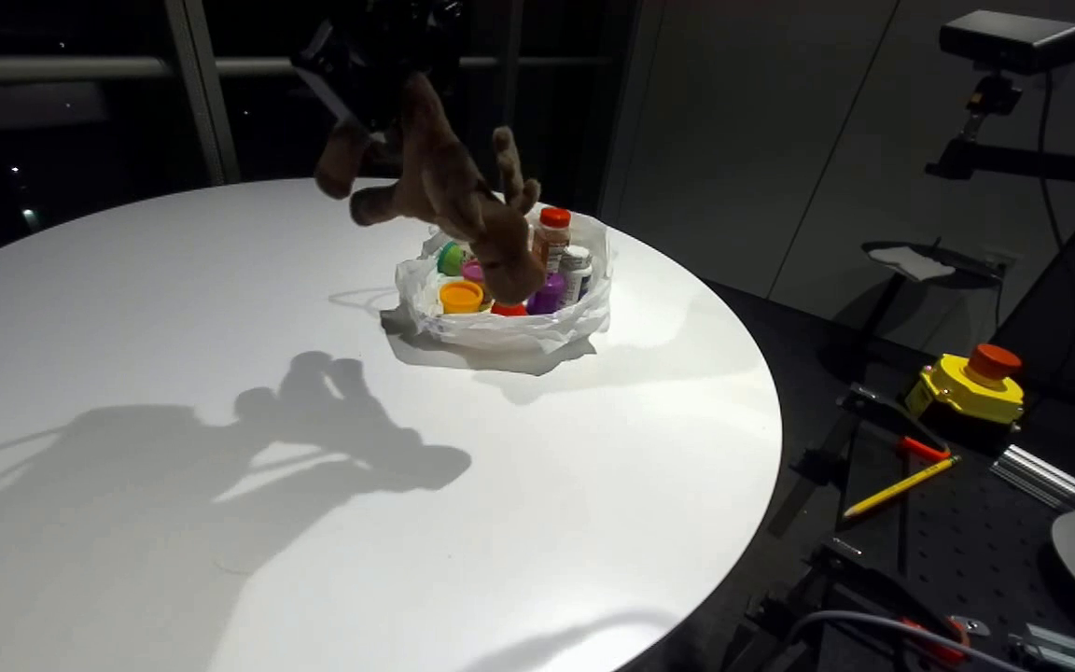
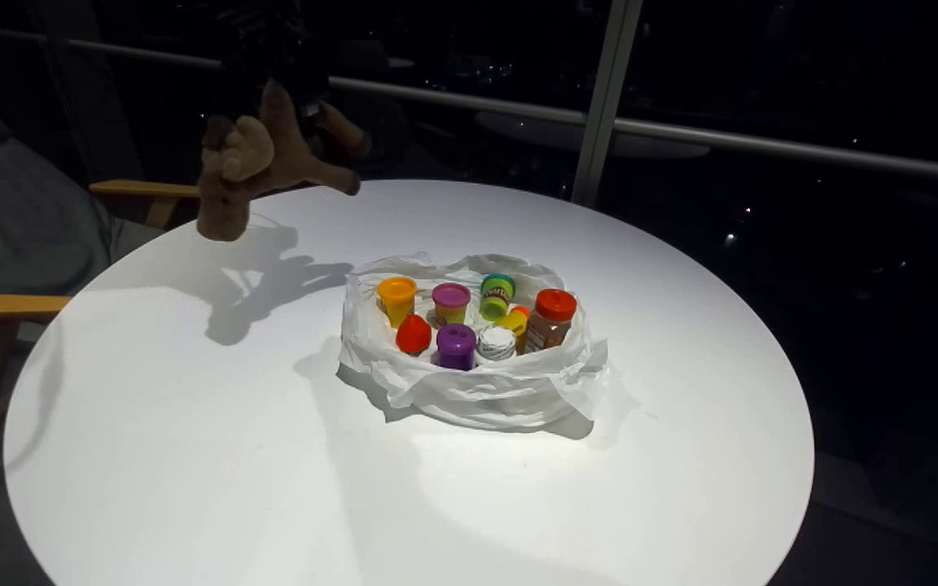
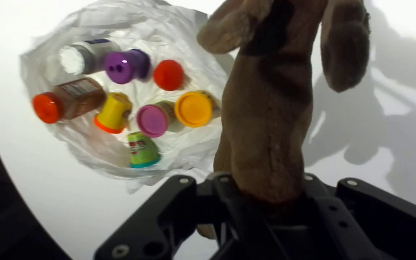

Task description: Pick the objects on the table and put them in the plastic bag

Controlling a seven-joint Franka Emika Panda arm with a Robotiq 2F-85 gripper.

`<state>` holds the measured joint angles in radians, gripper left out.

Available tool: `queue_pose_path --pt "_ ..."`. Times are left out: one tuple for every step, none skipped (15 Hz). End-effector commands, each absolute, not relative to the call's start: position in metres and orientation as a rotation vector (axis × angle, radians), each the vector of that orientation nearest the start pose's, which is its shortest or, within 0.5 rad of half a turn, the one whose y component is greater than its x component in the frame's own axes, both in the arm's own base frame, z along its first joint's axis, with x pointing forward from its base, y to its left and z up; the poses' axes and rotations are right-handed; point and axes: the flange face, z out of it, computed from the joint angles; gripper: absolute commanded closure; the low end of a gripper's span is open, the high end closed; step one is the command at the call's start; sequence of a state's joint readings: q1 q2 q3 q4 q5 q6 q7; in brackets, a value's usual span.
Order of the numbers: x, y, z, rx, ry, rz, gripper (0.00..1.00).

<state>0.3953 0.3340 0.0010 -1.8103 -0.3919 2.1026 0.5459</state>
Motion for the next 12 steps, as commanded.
queue_pose_path --pt "0.611 0.176 0.359 -3.568 0.114 -0.276 0.81" --pt "0.620 0.163 0.353 -3.597 0.137 -0.292 0.81" --pt "0.627 0.150 0.345 -3.627 0.156 -0.303 0.82" --pt "0.632 0.139 0.337 -3.655 0.168 -0.299 0.82" --pt "0.637 0.129 0.328 -3.676 0.183 -0.285 0.82" --pt "0.639 0.122 0.317 -3.682 0.176 -0.258 0.82" --pt "0.643 0.116 0.306 -3.693 0.176 -0.234 0.81" --pt "0.644 0.112 0.297 -3.699 0.180 -0.214 0.82" --pt "0.647 0.110 0.288 -3.711 0.196 -0.209 0.82" --pt "0.650 0.108 0.279 -3.722 0.209 -0.204 0.82" --pt "0.653 0.107 0.270 -3.742 0.218 -0.206 0.83" --pt "0.655 0.105 0.262 -3.768 0.232 -0.210 0.83"
